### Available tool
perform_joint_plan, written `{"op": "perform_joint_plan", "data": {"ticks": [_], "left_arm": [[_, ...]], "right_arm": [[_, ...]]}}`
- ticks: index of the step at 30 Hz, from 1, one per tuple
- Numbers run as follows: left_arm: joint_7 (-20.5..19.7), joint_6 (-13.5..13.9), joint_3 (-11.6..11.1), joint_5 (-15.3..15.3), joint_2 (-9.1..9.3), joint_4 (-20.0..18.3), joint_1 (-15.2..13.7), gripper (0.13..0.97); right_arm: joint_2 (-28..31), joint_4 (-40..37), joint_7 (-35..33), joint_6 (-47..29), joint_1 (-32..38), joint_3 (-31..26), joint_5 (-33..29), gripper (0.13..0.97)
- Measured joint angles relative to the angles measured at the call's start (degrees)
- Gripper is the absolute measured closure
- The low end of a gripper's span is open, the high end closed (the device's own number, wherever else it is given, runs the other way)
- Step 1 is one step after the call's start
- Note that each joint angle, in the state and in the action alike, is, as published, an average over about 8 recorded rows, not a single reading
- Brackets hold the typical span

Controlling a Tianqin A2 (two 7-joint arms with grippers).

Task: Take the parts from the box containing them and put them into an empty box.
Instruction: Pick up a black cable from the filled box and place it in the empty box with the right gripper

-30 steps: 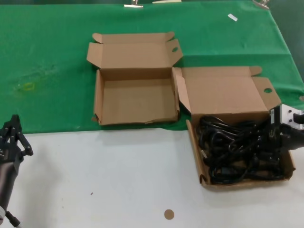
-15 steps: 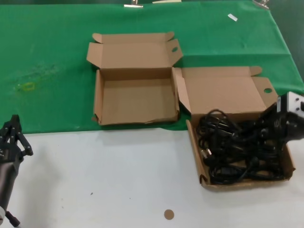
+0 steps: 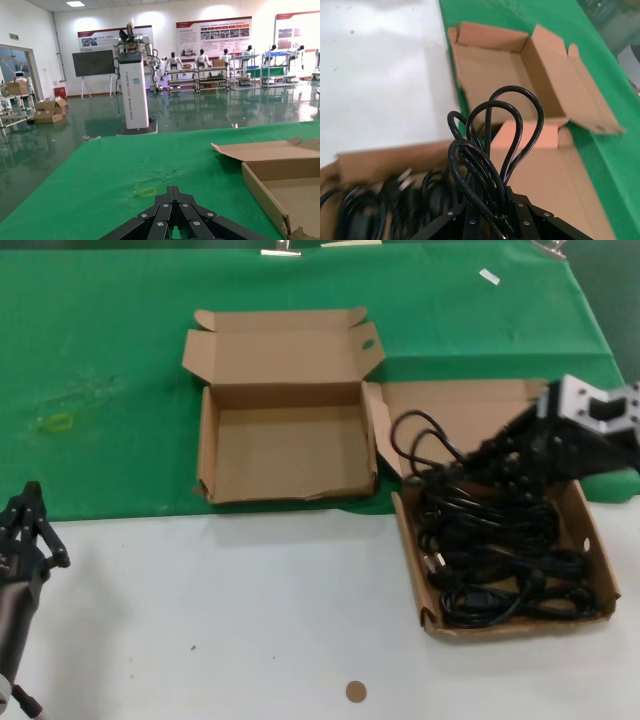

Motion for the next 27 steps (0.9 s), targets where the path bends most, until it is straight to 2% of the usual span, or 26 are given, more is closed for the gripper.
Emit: {"op": "perform_joint_plan", "data": {"ticks": [15,27], "left_arm": [[0.0,0.0,0.0,0.0,0.0,0.0,0.0,0.953],[0.01,0.0,0.0,-0.01,0.0,0.0,0.0,0.953]], "right_arm": [[-16.42,-15.37,-2.45,2.79,12.24,-5.8,-5.92,0.873],[-27.71,-30.02,-6.58,6.34,20.05,-7.92,-7.09,0.874]]}}
